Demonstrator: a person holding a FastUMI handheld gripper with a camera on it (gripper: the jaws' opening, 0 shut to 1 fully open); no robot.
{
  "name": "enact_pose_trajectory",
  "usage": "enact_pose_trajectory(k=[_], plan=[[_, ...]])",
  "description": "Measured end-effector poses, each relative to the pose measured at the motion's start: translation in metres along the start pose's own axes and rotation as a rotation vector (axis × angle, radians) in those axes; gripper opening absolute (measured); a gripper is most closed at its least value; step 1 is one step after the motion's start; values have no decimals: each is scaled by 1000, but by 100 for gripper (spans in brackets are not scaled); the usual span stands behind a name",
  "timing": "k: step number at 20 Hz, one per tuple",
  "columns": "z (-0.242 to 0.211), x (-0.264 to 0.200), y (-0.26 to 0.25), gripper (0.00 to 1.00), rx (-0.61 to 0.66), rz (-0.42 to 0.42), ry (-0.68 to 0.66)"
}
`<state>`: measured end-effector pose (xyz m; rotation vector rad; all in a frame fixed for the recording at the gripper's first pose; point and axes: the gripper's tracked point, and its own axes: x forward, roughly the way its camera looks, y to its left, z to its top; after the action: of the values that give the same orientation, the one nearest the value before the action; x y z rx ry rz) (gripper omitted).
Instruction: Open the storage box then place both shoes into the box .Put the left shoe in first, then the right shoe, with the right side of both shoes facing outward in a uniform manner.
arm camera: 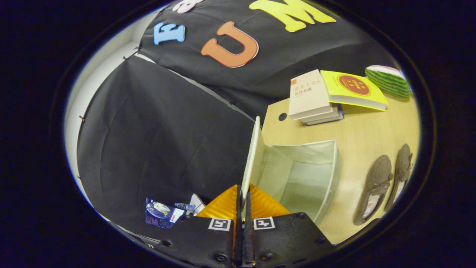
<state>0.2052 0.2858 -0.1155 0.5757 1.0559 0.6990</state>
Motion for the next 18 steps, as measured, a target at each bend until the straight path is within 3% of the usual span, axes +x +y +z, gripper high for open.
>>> enact_pose_trajectory(k=[6, 8, 10, 13, 15, 18], plan=[[10, 39, 58, 13, -52, -66, 41], [11, 50, 80, 21, -102, -60, 49], [7, 49, 90, 38, -183, -82, 59], [25, 36, 73, 63, -341, -254, -28], [30, 24, 62, 80, -405, -319, -67], [8, 7, 41, 86, -407, -359, -30]])
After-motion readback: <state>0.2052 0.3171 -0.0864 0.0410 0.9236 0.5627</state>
